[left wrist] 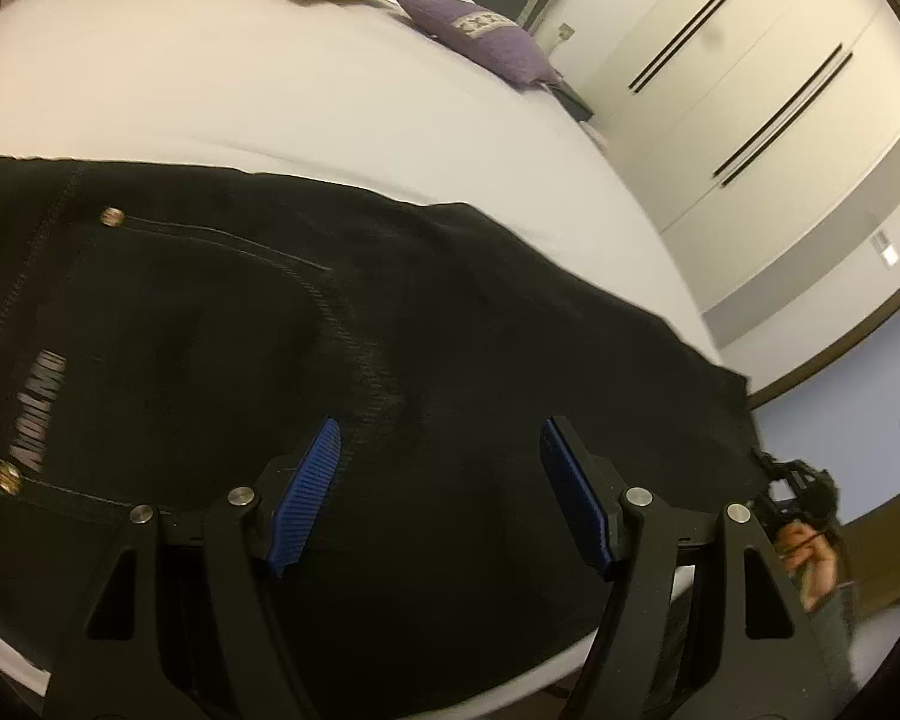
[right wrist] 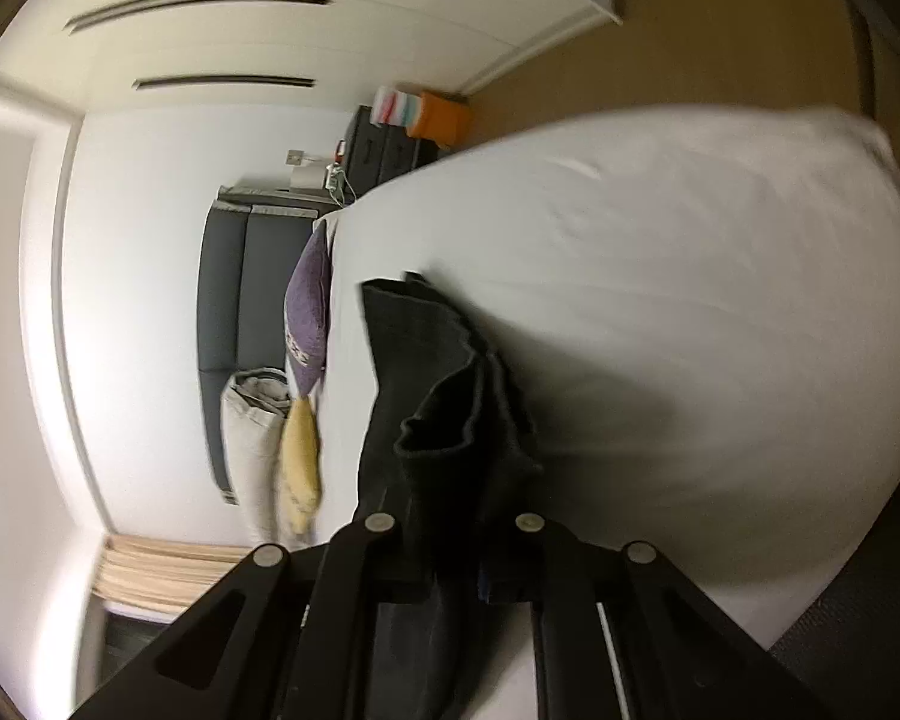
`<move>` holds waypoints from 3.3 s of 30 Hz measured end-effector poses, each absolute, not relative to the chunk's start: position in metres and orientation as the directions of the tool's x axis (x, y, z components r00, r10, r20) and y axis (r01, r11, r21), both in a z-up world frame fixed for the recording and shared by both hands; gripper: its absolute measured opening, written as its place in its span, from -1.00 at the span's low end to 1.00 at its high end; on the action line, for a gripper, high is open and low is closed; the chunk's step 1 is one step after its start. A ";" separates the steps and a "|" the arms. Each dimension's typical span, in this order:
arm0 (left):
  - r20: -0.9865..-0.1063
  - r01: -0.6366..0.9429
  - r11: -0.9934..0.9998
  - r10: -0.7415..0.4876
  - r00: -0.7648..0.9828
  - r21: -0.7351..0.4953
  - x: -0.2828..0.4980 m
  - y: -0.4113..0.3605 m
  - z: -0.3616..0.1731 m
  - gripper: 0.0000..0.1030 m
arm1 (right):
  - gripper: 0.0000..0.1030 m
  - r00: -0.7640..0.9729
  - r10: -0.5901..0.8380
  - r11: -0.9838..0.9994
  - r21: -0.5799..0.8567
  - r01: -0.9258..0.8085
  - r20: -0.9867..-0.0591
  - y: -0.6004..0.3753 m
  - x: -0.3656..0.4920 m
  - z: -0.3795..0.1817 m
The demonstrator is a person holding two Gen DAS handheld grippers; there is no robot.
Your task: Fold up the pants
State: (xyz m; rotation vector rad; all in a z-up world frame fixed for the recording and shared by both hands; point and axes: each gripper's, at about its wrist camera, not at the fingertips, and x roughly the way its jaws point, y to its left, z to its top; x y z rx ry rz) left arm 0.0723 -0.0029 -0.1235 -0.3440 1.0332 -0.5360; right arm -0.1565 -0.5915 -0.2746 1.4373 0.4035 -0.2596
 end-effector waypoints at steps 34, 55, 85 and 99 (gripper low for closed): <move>-0.598 0.187 0.586 -0.802 -0.008 -0.789 0.142 -0.179 -0.139 0.72 | -0.87 0.754 0.022 0.999 -0.019 -0.045 -0.656 -0.315 -0.036 -0.179; -0.546 0.291 0.513 -0.836 -0.043 -0.808 0.140 -0.188 -0.121 -0.90 | -0.87 0.835 -0.149 0.851 -0.499 -0.165 -0.530 -0.239 -0.054 -0.184; -0.722 0.249 0.715 -0.688 0.079 -0.654 0.128 -0.087 -0.159 -0.77 | 0.01 0.700 0.173 0.874 -0.220 -0.434 -0.693 -0.202 -0.016 -0.188; -0.674 0.401 0.666 -0.724 0.144 -0.629 0.107 -0.136 -0.110 -0.68 | 0.02 0.661 0.465 0.825 0.559 -0.083 -0.589 -0.434 0.084 -0.149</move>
